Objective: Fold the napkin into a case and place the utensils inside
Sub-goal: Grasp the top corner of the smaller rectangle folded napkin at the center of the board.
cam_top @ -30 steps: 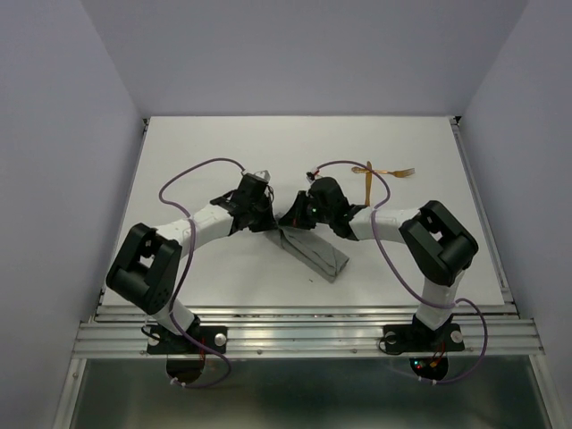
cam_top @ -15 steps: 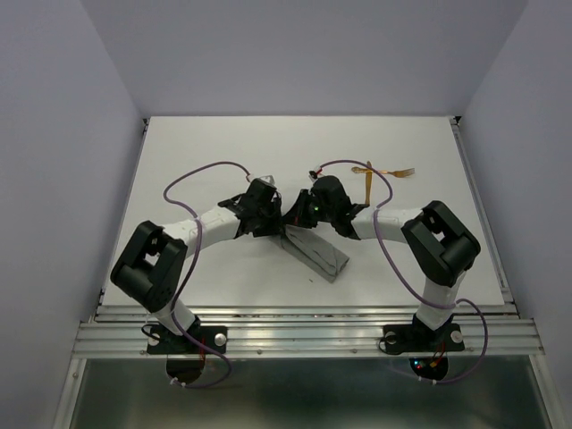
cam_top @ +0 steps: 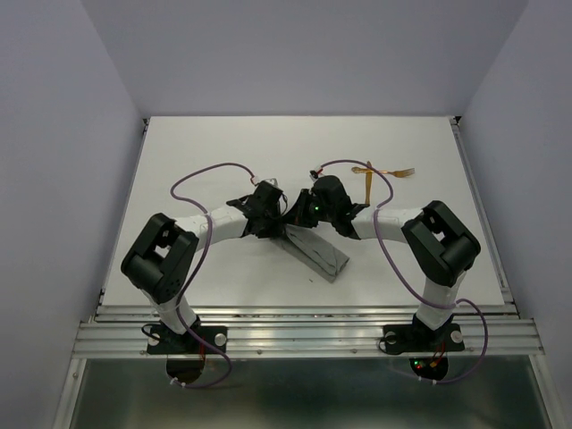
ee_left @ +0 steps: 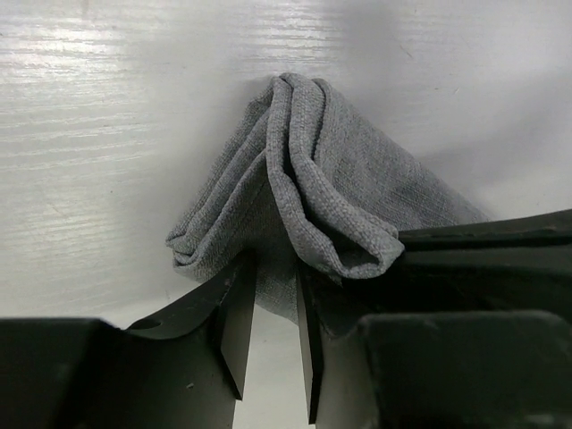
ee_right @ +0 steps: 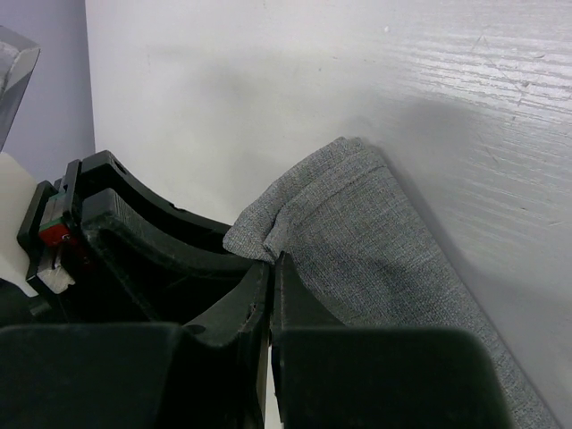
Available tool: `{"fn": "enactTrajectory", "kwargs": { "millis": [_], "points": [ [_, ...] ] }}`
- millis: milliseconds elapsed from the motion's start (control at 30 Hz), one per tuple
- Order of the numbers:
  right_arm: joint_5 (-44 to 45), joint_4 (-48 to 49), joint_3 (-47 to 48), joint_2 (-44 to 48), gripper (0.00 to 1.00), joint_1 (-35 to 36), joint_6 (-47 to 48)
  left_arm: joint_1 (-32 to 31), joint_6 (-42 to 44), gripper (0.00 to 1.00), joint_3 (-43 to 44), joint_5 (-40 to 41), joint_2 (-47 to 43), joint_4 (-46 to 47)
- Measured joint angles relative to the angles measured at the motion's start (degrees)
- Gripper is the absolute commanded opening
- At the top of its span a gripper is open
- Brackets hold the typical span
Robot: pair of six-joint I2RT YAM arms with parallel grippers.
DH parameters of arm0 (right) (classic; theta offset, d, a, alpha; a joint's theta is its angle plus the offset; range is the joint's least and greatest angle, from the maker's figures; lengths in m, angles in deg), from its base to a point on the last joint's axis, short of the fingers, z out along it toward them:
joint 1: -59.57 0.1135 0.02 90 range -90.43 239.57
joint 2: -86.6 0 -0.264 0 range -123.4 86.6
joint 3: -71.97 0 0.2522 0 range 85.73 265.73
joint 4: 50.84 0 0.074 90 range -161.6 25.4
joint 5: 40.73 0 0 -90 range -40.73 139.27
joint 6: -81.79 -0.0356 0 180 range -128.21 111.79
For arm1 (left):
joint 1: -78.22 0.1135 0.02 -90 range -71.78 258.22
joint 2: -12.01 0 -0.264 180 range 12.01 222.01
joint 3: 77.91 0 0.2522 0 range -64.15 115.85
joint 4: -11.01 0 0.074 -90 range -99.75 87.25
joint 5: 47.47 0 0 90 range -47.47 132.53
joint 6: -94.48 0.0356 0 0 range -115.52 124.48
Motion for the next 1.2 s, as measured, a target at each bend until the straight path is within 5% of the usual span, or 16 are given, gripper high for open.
{"fn": "enactTrajectory", "kwargs": {
  "millis": [200, 333, 1200],
  "points": [
    [-0.59, -0.02, 0.00, 0.11, 0.01, 0.02, -0.02, -0.13, -0.04, 0.20, 0.20, 1.11, 0.63, 0.28],
    [-0.90, 0.00, -0.02, 0.79, 0.01, 0.11, 0.00, -0.26, -0.07, 0.00, 0.28, 1.81, 0.63, 0.57],
    [0.68, -2.71, -1.70, 0.24, 0.01, 0.11, 2.80, -0.26, -2.27, 0.00, 0.59, 0.63, -1.44, 1.97]
  ]
}}
